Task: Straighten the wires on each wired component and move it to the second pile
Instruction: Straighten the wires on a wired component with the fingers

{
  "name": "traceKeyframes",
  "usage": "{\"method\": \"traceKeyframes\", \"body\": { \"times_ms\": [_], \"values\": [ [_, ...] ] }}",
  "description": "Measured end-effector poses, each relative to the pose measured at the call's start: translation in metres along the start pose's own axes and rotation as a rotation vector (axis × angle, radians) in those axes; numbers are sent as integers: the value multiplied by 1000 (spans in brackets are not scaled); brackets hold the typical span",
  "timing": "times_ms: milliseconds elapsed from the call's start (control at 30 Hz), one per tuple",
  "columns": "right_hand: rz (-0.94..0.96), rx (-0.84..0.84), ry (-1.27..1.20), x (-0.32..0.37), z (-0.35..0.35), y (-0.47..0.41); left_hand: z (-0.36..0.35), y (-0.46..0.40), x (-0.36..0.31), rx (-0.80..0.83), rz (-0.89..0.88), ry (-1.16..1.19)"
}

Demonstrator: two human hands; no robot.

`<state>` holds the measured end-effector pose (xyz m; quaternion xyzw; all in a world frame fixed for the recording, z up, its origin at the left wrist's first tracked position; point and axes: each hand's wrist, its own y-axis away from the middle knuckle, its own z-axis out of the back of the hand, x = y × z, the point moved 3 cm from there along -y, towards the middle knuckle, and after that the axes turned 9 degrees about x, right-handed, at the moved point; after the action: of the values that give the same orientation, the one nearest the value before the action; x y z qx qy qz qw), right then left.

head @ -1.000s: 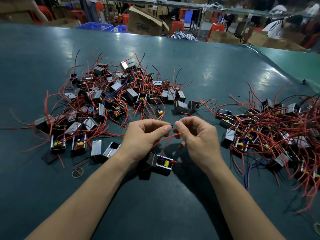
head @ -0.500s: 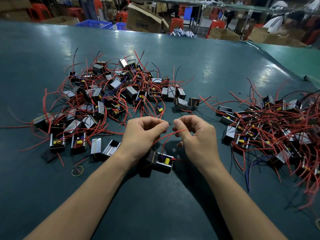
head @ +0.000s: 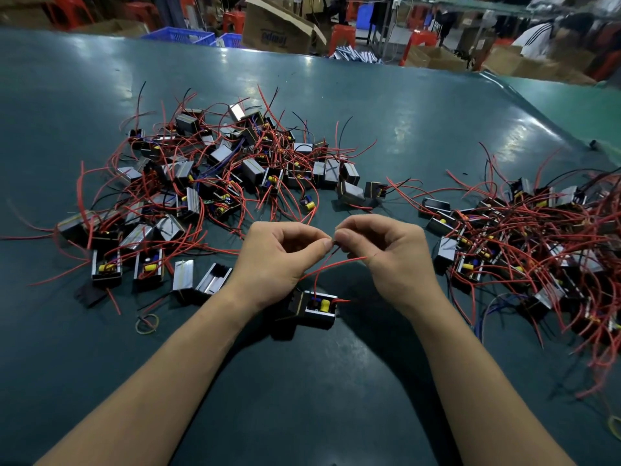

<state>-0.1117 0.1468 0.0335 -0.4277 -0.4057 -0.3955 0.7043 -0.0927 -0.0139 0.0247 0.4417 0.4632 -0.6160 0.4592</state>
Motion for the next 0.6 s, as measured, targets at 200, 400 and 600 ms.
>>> {"method": "traceKeyframes", "body": {
  "times_ms": [200,400,600],
  "values": [
    [-213,41,-236,-6,1,0,1,1,-1,4,-50,-12],
    [-286,-72,-280,-13,-7,1,1,-2,2,-124,-13,119],
    [54,-149,626,0,-6,4,1,-4,5,-129,17,161]
  ]
}}
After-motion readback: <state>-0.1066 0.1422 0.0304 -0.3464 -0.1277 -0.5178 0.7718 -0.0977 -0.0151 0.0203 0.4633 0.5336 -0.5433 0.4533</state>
